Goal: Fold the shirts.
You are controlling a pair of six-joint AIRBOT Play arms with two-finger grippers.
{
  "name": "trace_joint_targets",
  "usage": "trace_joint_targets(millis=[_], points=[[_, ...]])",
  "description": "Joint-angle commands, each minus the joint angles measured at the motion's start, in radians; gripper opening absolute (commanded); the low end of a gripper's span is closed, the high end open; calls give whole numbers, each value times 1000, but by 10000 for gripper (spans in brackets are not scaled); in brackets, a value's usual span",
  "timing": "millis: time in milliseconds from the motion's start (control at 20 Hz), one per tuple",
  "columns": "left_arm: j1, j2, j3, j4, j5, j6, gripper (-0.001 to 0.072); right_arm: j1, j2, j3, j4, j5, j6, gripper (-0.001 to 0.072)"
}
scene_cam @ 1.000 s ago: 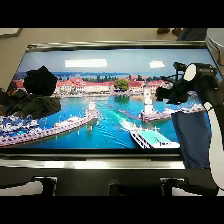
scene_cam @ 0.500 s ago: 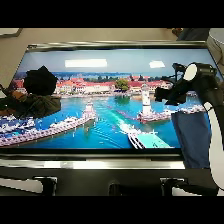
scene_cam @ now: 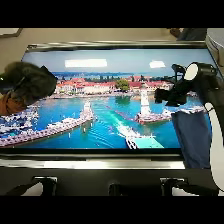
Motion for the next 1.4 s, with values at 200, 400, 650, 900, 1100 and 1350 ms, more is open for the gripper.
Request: trace_joint_targets(millis=[200,400,650,900,1100,1350], points=[[-561,350,-10,-40,96,-34,38,0,197,0,-36,75,-34,547],[-763,258,-90,-40,100,-21,39,0,365,0,-84,87,-34,547],[-911,15,-291,-42,83,-5,39,0,467,0,-101,184,-34,547],[-901,-197,-272,-119,74,-3,720,0,414,-1,-98,225,-34,548],[-707,-161,-59,-58,-106,117,716,0,315,-1,-69,214,-34,567],[-412,-134,-66,49,-385,189,715,0,203,-130,79,200,-89,567]])
